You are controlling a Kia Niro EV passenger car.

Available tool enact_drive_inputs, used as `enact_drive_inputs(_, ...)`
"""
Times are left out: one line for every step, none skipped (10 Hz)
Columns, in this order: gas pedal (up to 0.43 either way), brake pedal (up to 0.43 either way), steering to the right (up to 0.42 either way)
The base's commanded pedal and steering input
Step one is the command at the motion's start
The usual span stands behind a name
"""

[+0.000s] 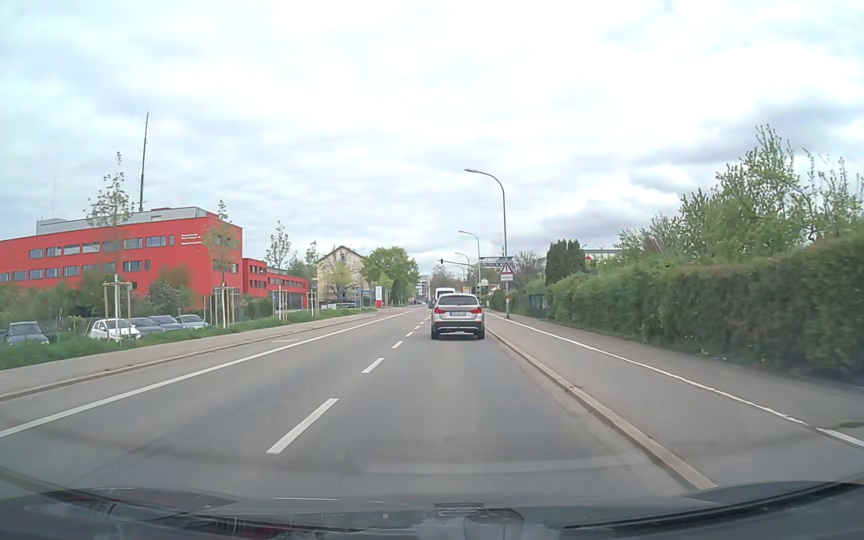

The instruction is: Follow the waypoints while adhering to traffic rules and regulations

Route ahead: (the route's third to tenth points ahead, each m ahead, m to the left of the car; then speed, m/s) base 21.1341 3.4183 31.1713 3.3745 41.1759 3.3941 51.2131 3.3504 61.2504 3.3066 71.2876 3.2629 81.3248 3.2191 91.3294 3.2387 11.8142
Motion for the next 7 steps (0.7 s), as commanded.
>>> enact_drive_inputs(0.079, 0.000, 0.000)
enact_drive_inputs(0.079, 0.000, 0.000)
enact_drive_inputs(0.079, 0.000, 0.000)
enact_drive_inputs(0.079, 0.000, 0.000)
enact_drive_inputs(0.079, 0.000, -0.001)
enact_drive_inputs(0.067, 0.000, -0.002)
enact_drive_inputs(0.067, 0.000, -0.002)
